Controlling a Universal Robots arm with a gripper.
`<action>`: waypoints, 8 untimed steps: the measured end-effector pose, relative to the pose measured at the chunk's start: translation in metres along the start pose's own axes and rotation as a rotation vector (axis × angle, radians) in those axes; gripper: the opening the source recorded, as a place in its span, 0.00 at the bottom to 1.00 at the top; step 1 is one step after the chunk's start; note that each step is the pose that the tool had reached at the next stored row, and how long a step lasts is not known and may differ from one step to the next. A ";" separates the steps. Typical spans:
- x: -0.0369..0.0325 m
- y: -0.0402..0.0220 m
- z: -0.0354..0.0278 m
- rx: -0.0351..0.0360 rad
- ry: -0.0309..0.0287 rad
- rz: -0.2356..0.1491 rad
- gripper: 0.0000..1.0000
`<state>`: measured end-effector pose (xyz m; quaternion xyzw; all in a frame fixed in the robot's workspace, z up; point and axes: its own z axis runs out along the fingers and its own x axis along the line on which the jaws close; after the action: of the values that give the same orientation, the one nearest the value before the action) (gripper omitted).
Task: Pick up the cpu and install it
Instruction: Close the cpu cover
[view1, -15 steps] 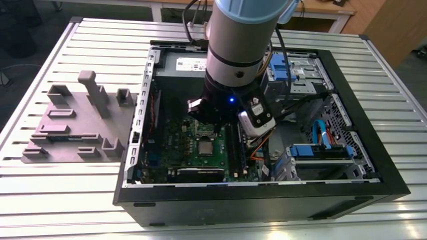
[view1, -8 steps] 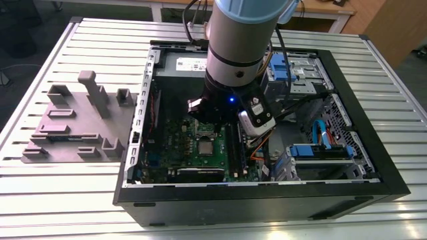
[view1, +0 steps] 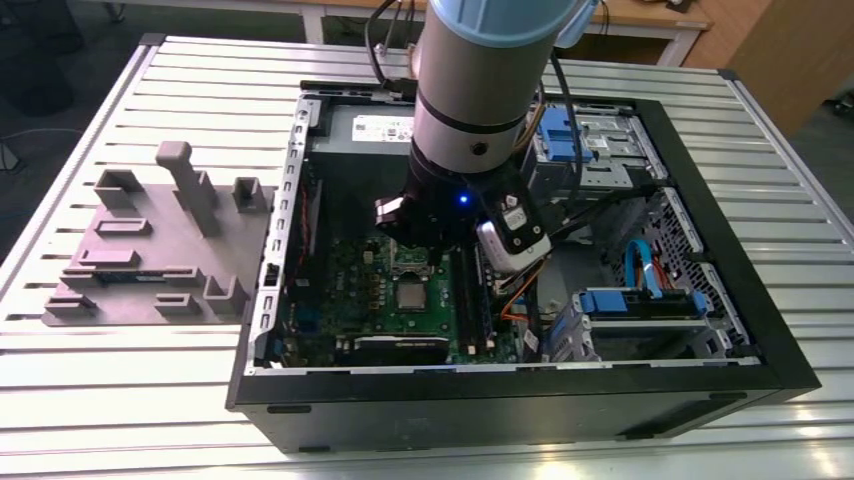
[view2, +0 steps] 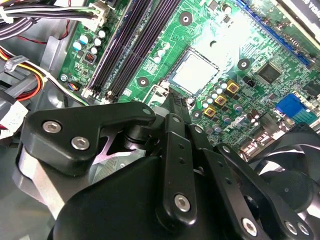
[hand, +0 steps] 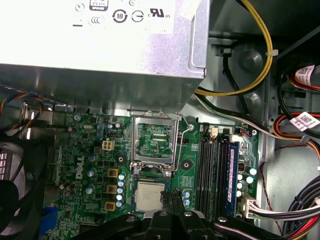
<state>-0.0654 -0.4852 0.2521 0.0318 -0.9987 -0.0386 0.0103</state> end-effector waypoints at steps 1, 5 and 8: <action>0.0000 0.0000 0.0000 0.0002 0.0005 -0.005 0.11; 0.0000 0.0000 0.0000 0.0013 0.0053 -0.067 0.11; 0.0000 0.0000 0.0001 0.0023 0.0097 -0.122 0.11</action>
<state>-0.0654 -0.4852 0.2520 0.0931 -0.9949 -0.0379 0.0127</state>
